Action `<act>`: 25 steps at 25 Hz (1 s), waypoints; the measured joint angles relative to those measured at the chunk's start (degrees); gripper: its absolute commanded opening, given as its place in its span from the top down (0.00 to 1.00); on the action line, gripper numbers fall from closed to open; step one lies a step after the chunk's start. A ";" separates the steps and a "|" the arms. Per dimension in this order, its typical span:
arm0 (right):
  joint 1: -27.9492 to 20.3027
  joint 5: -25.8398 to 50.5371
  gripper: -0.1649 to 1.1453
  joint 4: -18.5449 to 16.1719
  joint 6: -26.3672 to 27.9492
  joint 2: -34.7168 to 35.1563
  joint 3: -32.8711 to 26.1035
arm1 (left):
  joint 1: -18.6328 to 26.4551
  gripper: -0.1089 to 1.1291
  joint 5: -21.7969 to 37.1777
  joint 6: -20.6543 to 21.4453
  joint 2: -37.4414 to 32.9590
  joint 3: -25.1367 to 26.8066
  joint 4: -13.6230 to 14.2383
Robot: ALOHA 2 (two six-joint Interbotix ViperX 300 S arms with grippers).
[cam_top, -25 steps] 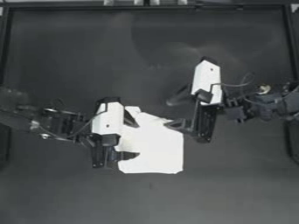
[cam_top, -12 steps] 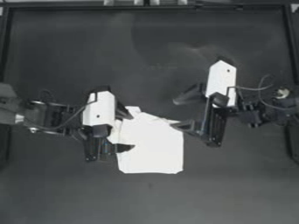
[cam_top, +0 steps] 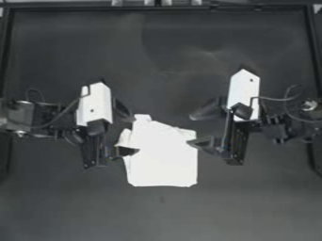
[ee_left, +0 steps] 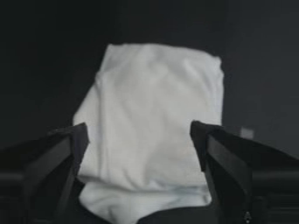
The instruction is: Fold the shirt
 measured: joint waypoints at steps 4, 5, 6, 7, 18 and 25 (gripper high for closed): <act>0.97 1.41 0.17 0.70 -0.09 -1.23 0.18 | 0.09 0.11 1.49 -1.32 -2.11 0.88 0.00; 1.23 1.93 0.17 0.88 0.00 -1.58 0.26 | 0.09 0.11 1.76 -1.49 -2.37 1.05 0.00; 1.41 2.46 0.17 1.14 -0.09 -2.02 0.35 | 0.09 0.11 1.93 -1.76 -2.90 1.41 0.00; 1.67 3.16 0.17 1.41 -0.09 -2.55 0.35 | 0.09 0.11 2.02 -1.93 -3.34 1.85 0.00; 3.08 6.77 0.17 3.78 -0.18 -7.73 2.02 | 0.26 0.11 4.48 -3.25 -9.58 4.83 -0.26; 3.52 9.23 0.17 4.57 -0.18 -11.25 4.13 | 0.53 0.11 4.75 -3.34 -12.74 7.82 -0.35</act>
